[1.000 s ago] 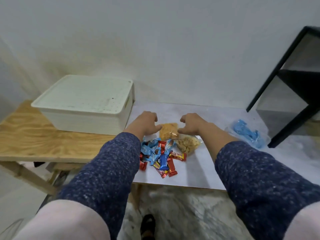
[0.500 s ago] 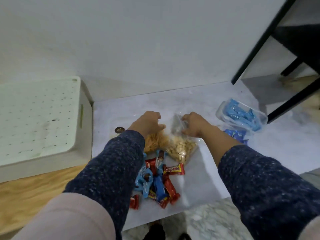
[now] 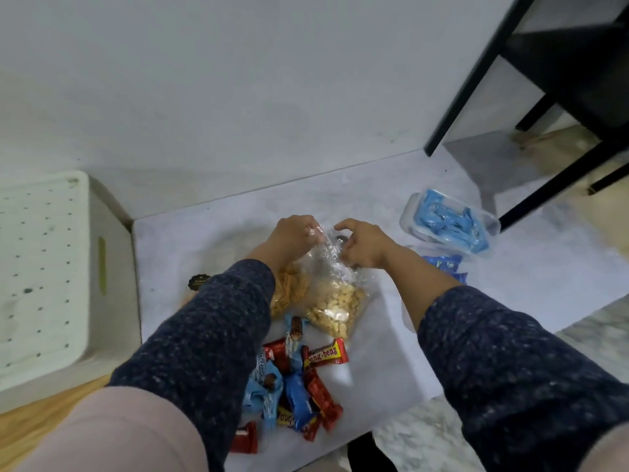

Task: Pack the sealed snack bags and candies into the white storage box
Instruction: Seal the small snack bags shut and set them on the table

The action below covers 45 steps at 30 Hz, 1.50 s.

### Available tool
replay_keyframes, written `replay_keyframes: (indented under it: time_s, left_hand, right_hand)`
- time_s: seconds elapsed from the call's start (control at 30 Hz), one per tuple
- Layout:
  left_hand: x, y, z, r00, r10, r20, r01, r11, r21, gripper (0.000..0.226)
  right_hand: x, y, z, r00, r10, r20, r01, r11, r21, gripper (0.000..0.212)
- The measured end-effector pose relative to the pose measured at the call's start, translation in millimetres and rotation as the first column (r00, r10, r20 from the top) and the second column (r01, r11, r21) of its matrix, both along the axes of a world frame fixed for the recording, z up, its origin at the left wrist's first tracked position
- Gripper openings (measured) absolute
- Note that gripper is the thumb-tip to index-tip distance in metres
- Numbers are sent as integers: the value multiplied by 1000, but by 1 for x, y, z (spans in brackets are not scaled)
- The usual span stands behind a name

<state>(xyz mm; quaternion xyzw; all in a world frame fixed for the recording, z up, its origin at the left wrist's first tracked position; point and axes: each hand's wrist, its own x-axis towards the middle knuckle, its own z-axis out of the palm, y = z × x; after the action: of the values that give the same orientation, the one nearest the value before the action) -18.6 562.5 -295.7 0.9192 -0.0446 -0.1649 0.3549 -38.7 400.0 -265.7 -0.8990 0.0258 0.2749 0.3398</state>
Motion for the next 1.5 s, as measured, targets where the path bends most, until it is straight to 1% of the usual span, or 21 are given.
replay_keyframes:
  time_s: [0.03,0.1,0.13,0.17,0.23,0.3,0.4,0.53,0.6,0.63,0.7,0.8,0.87,0.97,1.1,1.17,1.2,1.3,1.37,1.43,1.5]
  left_hand:
    - [-1,1,-1,999,52,-11,-53,994,-92,10]
    - [-7,2,0,986,156,-55,-165,950,-264,4]
    - [-9,3,0,978,194,-79,-209,920,-330,5]
    - [-10,4,2,969,222,-105,-246,889,-386,5]
    - [-14,6,10,948,286,-139,-316,796,-516,6]
    - [-21,9,27,908,399,-132,-390,684,-616,7]
    - [-32,8,59,826,555,-101,-456,552,-699,7]
    - [-51,-2,105,700,708,-93,-464,352,-813,15]
    - [-61,-8,127,649,753,-107,-440,257,-860,13]
    - [-66,-11,135,632,768,-103,-424,232,-875,13]
    - [-76,-16,152,609,789,-77,-394,217,-893,14]
    - [-90,-21,171,592,806,-29,-353,226,-908,16]
    - [-98,-23,177,588,809,4,-335,249,-909,15]
    - [-107,-23,183,584,811,29,-313,258,-914,13]
    - [-111,-24,189,606,794,44,-290,272,-918,10]
    - [-113,-23,188,612,789,42,-287,272,-918,8]
    - [-113,-23,189,613,789,41,-285,268,-920,8]
    - [-113,-21,191,594,804,41,-274,250,-929,13]
    - [-110,-21,193,567,822,42,-268,233,-935,18]
    - [-106,-21,195,543,837,66,-261,244,-934,21]
    - [-103,-22,194,540,837,84,-261,261,-930,22]
  right_hand:
    - [1,-2,-1,999,-33,2,32,999,38,47]
    - [-1,-5,-3,995,-69,72,65,996,53,22]
    - [-2,-7,-4,989,-111,98,101,990,96,11]
    - [-2,-8,-4,981,-168,97,150,975,164,6]
    - [1,-8,1,962,-261,81,228,931,286,14]
    - [5,-2,17,958,-275,84,222,891,395,19]
    - [7,7,50,960,-272,59,192,802,566,8]
    - [6,4,96,972,-232,41,127,663,738,4]
    - [4,0,118,976,-193,101,46,637,770,7]
    - [2,-2,129,974,-178,140,5,634,773,8]
    - [-3,-6,147,965,-161,207,-62,626,778,8]
    - [-10,-10,166,942,-161,295,-141,607,782,13]
    - [-16,-11,172,923,-165,346,-188,594,783,17]
    - [-23,-13,174,903,-177,392,-228,577,785,18]
    - [-25,-16,177,887,-230,401,-232,530,816,11]
    - [-25,-15,178,878,-261,401,-225,514,828,9]
    - [-26,-14,178,873,-274,403,-222,512,830,12]
    - [-27,-10,179,880,-253,403,-232,510,828,21]
    - [-28,-7,178,900,-214,380,-235,494,837,18]
    - [-28,-4,178,913,-201,354,-220,487,845,10]
    - [-27,-2,179,901,-216,378,-225,511,829,8]
